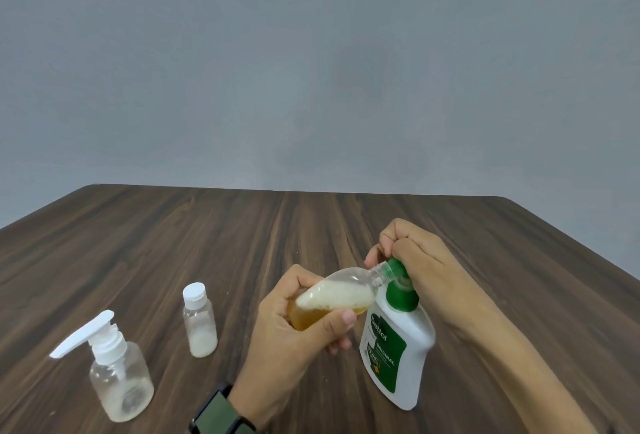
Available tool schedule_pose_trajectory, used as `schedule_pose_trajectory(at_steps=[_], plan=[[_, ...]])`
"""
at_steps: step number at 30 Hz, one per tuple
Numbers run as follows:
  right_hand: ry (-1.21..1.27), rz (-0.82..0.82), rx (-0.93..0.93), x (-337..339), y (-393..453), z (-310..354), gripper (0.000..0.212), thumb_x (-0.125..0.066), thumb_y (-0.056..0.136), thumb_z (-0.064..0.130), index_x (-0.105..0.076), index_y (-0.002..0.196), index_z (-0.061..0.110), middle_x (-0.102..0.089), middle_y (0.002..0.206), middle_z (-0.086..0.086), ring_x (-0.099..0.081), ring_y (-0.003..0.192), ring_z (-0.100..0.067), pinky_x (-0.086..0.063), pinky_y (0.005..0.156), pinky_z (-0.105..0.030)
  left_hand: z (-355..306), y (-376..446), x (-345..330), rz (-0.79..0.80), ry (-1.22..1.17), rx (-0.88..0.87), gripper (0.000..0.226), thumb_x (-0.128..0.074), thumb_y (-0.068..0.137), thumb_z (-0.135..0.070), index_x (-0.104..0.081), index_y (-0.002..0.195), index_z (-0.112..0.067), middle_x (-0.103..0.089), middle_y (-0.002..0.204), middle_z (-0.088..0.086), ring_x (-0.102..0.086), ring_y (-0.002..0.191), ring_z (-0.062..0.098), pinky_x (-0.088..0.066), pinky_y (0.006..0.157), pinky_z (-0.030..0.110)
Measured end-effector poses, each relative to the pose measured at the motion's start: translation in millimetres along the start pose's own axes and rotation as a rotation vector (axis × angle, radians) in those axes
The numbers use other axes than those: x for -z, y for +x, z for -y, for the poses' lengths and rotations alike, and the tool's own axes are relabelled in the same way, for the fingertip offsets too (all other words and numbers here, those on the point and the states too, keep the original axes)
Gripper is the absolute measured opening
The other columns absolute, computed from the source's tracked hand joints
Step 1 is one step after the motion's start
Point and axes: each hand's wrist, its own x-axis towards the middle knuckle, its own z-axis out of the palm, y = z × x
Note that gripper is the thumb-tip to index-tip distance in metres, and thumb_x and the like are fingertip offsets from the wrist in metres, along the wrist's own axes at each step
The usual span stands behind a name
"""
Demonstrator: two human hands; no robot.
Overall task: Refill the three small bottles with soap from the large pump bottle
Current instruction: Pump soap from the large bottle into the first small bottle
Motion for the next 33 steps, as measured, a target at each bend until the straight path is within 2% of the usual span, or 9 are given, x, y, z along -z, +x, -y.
schedule_pose_trajectory(at_steps=[3,9,13,16,18,21,23,26,33], plan=[[-0.034,0.017,0.005,1.2,1.8,3.5,0.02,-0.036,0.074,0.027,-0.05,0.069,0.013,-0.067,0.081,-0.008,-0.057,0.069,-0.01,-0.045,0.066,-0.031,-1.0,-0.6,-1.1,-0.006,0.002,-0.005,0.042,-0.086,0.047,-0.048,-0.064,0.075,-0.025,-0.07,0.076,0.013,-0.065,0.054,0.019,-0.052,0.047,0.025],[-0.009,-0.028,-0.014,-5.1,-5.1,-8.4,0.017,-0.035,0.078,0.027,-0.046,0.064,0.022,-0.064,0.081,-0.012,-0.053,0.064,-0.015,-0.043,0.062,-0.038,4.0,-0.4,0.4,-0.002,0.018,0.015,0.033,-0.084,0.053,-0.034,-0.062,0.074,-0.022,-0.07,0.076,0.014,-0.064,0.052,0.02,-0.051,0.046,0.026],[-0.048,-0.03,0.006,-2.3,-2.4,0.4,0.019,-0.036,0.077,0.025,-0.048,0.068,0.016,-0.065,0.081,-0.01,-0.053,0.069,-0.017,-0.044,0.066,-0.038,3.1,-0.5,0.7,-0.005,-0.003,0.02,0.041,-0.086,0.05,-0.042,-0.062,0.076,-0.02,-0.07,0.077,0.016,-0.064,0.053,0.021,-0.051,0.046,0.026],[-0.091,0.0,0.008,1.2,1.0,5.2,0.021,-0.036,0.088,0.016,-0.049,0.074,0.007,-0.067,0.082,-0.01,-0.056,0.074,-0.022,-0.046,0.071,-0.041,2.9,0.4,0.5,-0.022,0.003,0.017,0.046,-0.086,0.048,-0.046,-0.062,0.078,-0.019,-0.07,0.077,0.016,-0.064,0.053,0.022,-0.051,0.046,0.026],[-0.091,-0.001,0.008,1.8,1.0,5.4,0.022,-0.036,0.09,0.011,-0.049,0.073,0.009,-0.067,0.082,-0.011,-0.058,0.074,-0.023,-0.047,0.07,-0.041,2.6,0.5,-0.1,-0.023,0.01,0.014,0.046,-0.086,0.048,-0.045,-0.062,0.078,-0.019,-0.07,0.077,0.016,-0.064,0.053,0.022,-0.051,0.046,0.026],[-0.007,-0.017,-0.004,-1.1,-2.2,-0.1,0.018,-0.038,0.079,0.023,-0.047,0.065,0.017,-0.067,0.078,-0.01,-0.056,0.063,-0.01,-0.045,0.062,-0.032,3.1,0.0,-0.4,-0.01,0.018,0.025,0.036,-0.084,0.053,-0.034,-0.061,0.077,-0.018,-0.071,0.078,0.014,-0.064,0.053,0.021,-0.051,0.046,0.026],[0.023,-0.009,-0.023,-3.6,-5.1,-6.2,0.017,-0.037,0.077,0.027,-0.046,0.064,0.02,-0.067,0.078,-0.01,-0.056,0.06,-0.011,-0.044,0.06,-0.032,4.1,-0.3,0.4,-0.002,0.047,0.04,0.034,-0.08,0.056,-0.029,-0.059,0.079,-0.016,-0.071,0.078,0.012,-0.064,0.053,0.019,-0.051,0.047,0.025],[0.028,-0.013,-0.022,-3.8,-5.2,-6.6,0.018,-0.037,0.077,0.027,-0.046,0.063,0.022,-0.066,0.078,-0.009,-0.055,0.062,-0.013,-0.044,0.06,-0.033,4.1,-0.3,0.6,-0.003,0.051,0.051,0.042,-0.078,0.056,-0.029,-0.055,0.084,-0.008,-0.071,0.079,0.01,-0.064,0.053,0.018,-0.052,0.046,0.025],[-0.078,0.029,0.014,2.3,1.9,6.4,0.021,-0.036,0.082,0.023,-0.049,0.069,0.014,-0.068,0.081,-0.008,-0.057,0.073,-0.018,-0.045,0.068,-0.035,2.1,-0.3,-1.9,-0.055,0.015,0.004,0.05,-0.082,0.051,-0.03,-0.056,0.086,-0.005,-0.07,0.074,0.014,-0.063,0.051,0.021,-0.051,0.045,0.026]])
